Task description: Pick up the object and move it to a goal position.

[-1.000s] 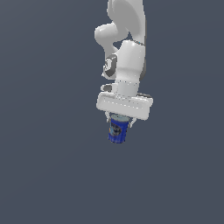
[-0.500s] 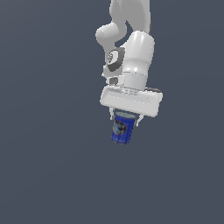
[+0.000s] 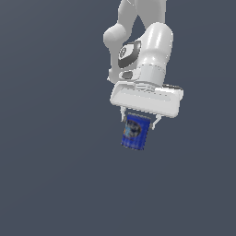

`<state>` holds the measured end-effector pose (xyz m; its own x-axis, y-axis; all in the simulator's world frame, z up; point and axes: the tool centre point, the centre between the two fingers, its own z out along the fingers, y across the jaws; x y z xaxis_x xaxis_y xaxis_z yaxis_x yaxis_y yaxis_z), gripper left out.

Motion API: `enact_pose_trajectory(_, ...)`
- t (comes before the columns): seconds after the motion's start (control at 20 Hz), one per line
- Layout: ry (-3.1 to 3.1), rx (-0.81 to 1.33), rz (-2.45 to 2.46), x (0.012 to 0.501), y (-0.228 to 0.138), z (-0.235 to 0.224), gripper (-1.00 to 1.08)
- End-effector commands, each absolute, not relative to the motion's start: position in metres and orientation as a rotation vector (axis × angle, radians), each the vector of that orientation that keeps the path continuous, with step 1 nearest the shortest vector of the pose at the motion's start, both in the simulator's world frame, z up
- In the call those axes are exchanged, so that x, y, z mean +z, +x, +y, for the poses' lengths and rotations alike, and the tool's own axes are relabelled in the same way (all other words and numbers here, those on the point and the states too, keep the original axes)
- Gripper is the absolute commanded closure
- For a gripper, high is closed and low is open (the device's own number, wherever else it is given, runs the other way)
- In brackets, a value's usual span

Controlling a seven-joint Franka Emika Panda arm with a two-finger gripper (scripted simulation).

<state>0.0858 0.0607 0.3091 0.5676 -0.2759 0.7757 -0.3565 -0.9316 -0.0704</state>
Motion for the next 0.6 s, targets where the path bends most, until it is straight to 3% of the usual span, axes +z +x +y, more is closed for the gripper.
enact_pose_trajectory(0.0,2.666,1.365,-0.555,0.324,0.089,0.065,1.08)
enact_pose_trajectory(0.55,2.478,1.626,-0.595,0.394,0.098,0.093,1.08)
